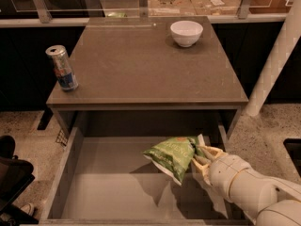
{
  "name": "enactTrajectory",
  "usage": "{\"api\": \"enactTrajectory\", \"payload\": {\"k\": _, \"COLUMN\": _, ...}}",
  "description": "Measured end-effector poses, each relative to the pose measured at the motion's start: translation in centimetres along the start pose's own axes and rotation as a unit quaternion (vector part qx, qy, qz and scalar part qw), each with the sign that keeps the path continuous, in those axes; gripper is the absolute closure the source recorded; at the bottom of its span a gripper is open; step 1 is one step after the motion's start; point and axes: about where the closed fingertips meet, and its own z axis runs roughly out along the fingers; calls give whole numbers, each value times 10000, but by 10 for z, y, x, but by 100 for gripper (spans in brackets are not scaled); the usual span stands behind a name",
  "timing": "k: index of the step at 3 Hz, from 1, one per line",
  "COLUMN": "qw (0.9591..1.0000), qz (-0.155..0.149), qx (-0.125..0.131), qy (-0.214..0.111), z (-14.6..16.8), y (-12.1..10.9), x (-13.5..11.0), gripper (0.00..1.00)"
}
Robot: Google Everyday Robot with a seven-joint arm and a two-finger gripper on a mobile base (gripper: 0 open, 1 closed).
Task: Place green jalapeno chip bag into top drawer
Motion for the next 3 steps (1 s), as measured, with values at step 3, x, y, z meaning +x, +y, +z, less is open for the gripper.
{"api": "enactTrajectory", "payload": {"k": 3, "qw": 9933, "qz": -175, "qx": -648, "qy": 936, "z": 61, "y": 30, "x": 30, "gripper": 85}}
